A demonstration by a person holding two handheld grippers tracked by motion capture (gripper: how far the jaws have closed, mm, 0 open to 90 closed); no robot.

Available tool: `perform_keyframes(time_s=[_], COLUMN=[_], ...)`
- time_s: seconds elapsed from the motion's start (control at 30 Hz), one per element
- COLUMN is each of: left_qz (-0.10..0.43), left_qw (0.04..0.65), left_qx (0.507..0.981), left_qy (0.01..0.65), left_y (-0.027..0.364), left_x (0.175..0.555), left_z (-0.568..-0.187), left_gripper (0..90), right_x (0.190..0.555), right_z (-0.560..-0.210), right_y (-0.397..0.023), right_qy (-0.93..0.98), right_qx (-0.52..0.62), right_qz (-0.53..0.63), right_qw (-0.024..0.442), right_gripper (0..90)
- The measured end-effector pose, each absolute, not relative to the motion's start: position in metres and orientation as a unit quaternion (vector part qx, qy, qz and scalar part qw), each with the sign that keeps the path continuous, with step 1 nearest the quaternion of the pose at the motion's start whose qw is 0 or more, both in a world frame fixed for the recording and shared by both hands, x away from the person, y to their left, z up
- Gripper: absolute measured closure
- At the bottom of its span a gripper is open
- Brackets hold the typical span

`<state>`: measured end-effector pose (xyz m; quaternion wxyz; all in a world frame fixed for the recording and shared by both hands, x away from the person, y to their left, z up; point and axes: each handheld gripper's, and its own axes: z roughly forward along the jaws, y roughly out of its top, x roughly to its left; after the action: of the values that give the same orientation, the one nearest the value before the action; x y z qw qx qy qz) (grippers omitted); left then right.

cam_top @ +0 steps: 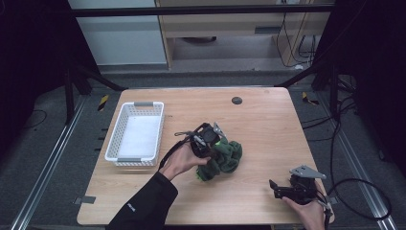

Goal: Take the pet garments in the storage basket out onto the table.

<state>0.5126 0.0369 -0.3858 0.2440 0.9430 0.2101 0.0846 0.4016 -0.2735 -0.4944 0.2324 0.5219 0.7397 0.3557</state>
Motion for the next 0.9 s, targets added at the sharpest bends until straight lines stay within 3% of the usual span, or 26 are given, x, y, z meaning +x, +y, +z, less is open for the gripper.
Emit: perform_keyframes(time_s=[0.3,0.53,0.9], left_qz=[0.075,0.071,0.094], left_qw=[0.234,0.238,0.269], left_qx=[0.946,0.944,0.929], left_qy=[0.21,0.218,0.235], left_y=[0.038,0.038,0.05], left_x=[0.513,0.513,0.507], left_z=[-0.401,-0.41,-0.412], left_gripper=[76.5,67.8,36.5], right_x=[0.402,0.402,0.402], right_z=[-0.495,-0.495,-0.495], right_y=[-0.274,-0.274,-0.273], right_qy=[0.741,0.741,0.741], right_qx=[0.521,0.52,0.521], right_qz=[0.354,0.354,0.355], right_qw=[0.233,0.234,0.233], right_gripper=[3.7,3.8,3.7])
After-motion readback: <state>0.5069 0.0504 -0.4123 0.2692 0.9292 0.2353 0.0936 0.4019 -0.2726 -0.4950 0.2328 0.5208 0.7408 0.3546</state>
